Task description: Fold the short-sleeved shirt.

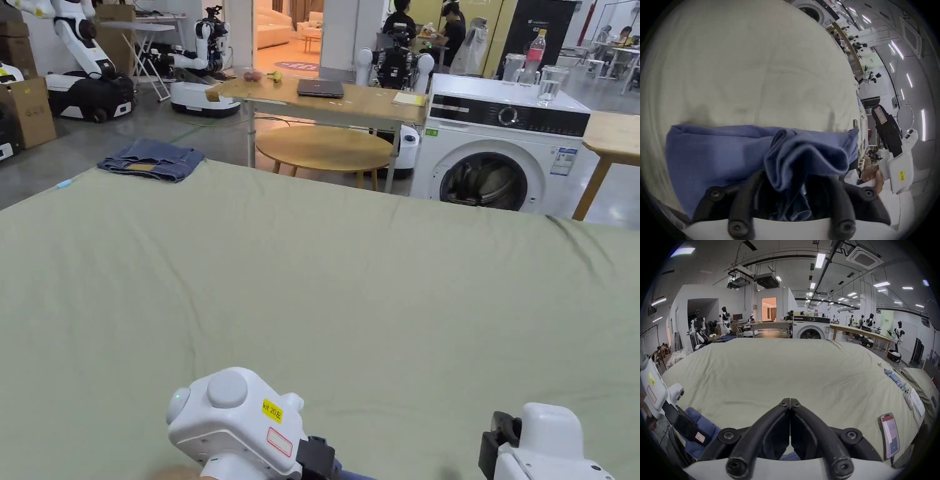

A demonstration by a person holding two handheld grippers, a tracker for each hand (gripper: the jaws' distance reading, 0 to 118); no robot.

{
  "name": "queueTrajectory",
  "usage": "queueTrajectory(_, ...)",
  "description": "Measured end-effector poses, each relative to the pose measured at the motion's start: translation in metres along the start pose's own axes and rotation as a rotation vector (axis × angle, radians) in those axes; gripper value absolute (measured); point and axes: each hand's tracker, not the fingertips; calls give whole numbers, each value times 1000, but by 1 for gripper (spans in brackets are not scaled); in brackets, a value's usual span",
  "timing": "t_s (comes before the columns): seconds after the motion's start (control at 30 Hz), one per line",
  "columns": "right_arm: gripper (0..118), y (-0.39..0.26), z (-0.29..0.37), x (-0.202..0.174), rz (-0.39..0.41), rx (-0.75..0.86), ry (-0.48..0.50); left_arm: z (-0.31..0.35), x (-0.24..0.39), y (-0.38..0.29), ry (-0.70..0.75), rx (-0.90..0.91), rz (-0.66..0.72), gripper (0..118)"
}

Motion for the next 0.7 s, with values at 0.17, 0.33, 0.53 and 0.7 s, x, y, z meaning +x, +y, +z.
queueTrajectory(0.17, 0, 2, 3, 4, -10, -2, -4, 30, 12, -3, -71, 15, -46, 53)
queueTrajectory(0.33, 0, 3, 6, 4, -15, 0, -4, 77, 12, -12, -244, 143, -99, 22)
queueTrajectory(0.53, 0, 3, 12, 1, -20, 9, 12, 71, -3, -17, -156, 170, -90, 6)
queueTrajectory(0.7, 0, 6, 14, 1, -14, 23, 17, 17, -10, -25, -179, 54, -68, 5)
